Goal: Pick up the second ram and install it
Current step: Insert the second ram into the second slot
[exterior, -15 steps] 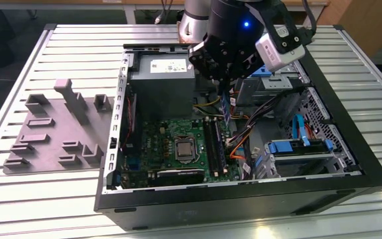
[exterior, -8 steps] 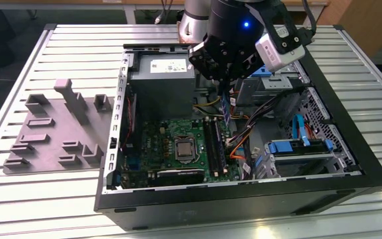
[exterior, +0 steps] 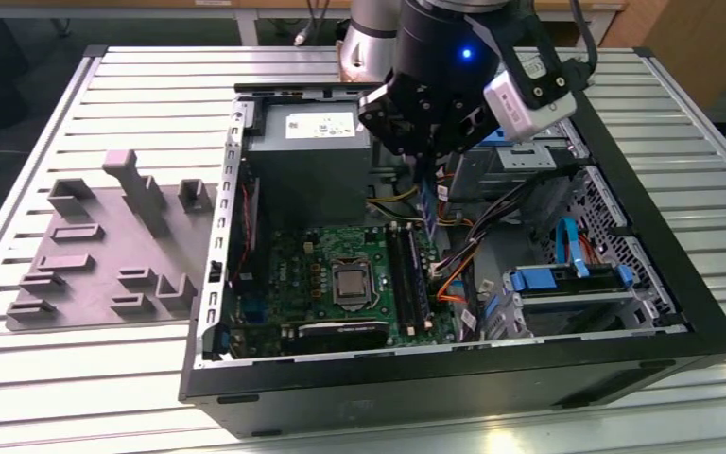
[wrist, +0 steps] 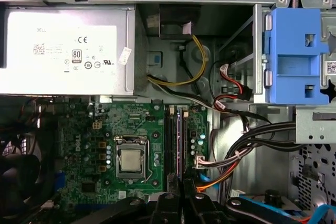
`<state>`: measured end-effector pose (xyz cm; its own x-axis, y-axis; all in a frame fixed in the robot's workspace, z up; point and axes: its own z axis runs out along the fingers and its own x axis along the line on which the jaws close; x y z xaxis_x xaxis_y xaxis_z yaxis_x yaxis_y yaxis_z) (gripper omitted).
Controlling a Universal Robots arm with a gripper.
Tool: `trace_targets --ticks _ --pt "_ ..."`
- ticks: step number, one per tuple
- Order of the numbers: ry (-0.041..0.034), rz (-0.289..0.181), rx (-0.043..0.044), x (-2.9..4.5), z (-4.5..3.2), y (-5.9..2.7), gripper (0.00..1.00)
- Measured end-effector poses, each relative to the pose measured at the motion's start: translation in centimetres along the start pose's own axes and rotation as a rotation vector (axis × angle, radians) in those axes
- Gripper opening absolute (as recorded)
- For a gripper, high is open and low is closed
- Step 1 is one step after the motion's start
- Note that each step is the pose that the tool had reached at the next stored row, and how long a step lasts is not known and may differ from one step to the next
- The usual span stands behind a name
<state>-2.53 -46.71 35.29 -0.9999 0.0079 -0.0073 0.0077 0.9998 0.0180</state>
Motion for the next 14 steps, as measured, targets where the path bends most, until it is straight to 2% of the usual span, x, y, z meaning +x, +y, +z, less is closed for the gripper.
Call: trace_targets --ticks 14 --pt "0.0061 -0.005 -0.0013 0.01 2.26 -0.45 0.14"
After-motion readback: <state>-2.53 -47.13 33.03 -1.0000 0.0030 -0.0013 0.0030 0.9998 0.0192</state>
